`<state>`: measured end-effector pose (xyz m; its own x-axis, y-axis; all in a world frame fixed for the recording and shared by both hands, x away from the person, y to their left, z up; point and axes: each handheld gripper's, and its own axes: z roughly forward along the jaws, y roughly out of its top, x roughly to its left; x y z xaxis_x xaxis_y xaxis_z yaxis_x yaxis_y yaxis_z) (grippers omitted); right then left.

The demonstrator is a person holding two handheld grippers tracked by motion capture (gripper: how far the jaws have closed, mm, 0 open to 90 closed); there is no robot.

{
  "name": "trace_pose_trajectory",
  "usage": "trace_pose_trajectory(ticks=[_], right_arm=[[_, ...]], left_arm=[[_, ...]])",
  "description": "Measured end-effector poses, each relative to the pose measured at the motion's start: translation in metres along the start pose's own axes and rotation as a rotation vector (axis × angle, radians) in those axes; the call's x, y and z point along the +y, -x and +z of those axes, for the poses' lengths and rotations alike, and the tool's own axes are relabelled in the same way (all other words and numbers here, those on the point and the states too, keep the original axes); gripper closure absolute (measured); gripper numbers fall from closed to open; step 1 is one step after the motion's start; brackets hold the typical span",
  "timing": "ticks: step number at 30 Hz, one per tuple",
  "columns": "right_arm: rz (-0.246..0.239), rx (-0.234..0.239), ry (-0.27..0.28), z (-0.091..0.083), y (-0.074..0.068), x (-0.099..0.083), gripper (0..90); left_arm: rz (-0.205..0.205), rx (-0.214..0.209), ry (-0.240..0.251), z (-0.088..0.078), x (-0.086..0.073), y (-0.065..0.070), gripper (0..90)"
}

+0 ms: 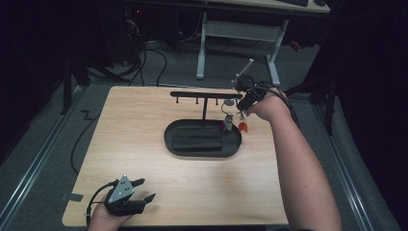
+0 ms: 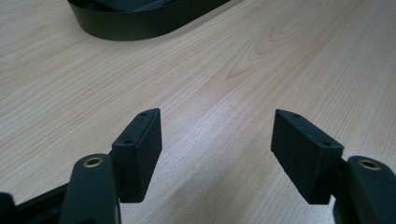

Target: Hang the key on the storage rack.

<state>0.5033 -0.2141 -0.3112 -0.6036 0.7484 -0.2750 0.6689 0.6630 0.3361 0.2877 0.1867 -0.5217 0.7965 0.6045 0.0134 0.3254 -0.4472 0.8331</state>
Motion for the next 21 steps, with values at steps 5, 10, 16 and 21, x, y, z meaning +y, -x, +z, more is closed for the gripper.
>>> trace_pose_trajectory(ticks=[5, 10, 16, 21], right_arm=[[0.016, 0.011, 0.040, -0.002, -0.008, -0.014, 34.4], [0.024, -0.011, 0.083, -0.002, -0.017, -0.032, 24.1], [0.086, 0.007, 0.112, 0.004, -0.025, -0.061, 19.6], [0.114, 0.008, 0.144, 0.009, -0.031, -0.087, 16.9]], left_arm=[[0.000, 0.000, -0.005, 0.001, 0.000, 0.000, 34.1], [0.002, -0.001, -0.008, 0.003, 0.001, 0.002, 33.9], [0.005, -0.004, -0.017, 0.004, 0.001, 0.002, 33.8], [0.005, -0.003, -0.019, 0.005, 0.000, 0.003, 33.8]])
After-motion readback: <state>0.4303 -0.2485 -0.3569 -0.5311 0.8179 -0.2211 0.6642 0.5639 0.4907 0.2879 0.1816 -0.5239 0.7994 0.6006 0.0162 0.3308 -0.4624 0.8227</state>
